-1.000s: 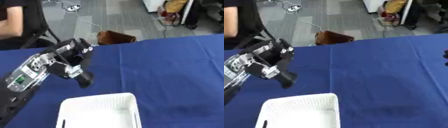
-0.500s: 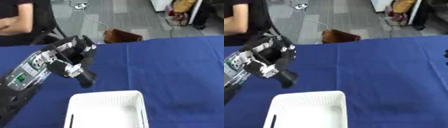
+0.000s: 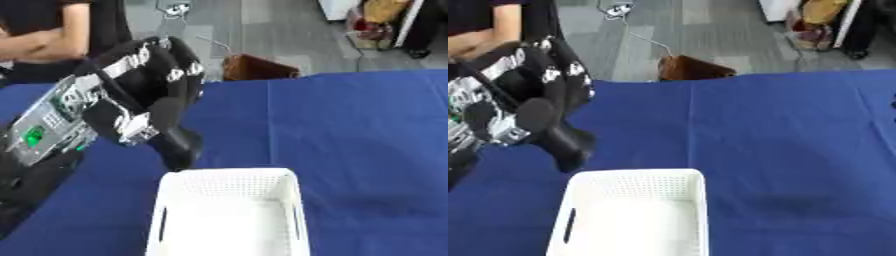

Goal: Pick up objects on the table and place them in the box.

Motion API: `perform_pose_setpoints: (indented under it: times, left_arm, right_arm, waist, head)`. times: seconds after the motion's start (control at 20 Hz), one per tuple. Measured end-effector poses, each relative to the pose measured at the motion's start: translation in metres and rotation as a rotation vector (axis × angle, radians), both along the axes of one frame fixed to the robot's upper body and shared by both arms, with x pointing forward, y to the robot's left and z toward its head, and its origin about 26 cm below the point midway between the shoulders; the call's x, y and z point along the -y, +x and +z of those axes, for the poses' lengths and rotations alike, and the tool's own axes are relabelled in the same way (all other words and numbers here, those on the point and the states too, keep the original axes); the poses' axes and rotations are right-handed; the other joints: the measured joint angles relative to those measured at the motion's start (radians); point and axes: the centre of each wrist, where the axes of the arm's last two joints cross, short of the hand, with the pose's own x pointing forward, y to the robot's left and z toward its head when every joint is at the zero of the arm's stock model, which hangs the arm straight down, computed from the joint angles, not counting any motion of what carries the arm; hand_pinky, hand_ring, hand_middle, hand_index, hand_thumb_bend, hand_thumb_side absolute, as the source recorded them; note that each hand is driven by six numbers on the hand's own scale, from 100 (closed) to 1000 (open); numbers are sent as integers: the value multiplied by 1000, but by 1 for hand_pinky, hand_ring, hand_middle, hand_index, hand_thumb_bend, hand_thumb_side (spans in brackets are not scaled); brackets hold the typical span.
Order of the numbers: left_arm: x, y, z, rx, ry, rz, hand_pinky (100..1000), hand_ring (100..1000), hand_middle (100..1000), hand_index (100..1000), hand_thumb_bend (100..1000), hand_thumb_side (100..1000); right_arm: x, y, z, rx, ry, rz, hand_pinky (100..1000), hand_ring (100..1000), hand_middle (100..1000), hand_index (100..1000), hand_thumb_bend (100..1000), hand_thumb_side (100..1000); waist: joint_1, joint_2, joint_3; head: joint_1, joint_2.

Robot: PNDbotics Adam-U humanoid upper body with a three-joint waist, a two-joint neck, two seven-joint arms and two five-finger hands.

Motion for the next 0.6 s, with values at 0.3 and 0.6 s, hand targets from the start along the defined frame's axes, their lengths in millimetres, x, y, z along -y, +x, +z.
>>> perform_pose_setpoints:
  times: [0.3, 0.6]
  left_arm:
    - [0, -1, 1, -16, -4, -14, 100, 100, 100, 110, 100, 469]
    - [4, 0, 5, -27, 14, -29, 100, 100, 100, 114, 100, 487]
  right_arm:
    - [-2, 0, -2, -7, 4, 5, 713, 818, 819, 932, 853, 711]
    - [-3, 0, -2, -7, 6, 7, 713, 818, 819, 932, 854, 709]
  waist:
    - [0, -6, -6]
    - [0, -6, -31]
  head:
    - [0, -1]
    - [1, -2]
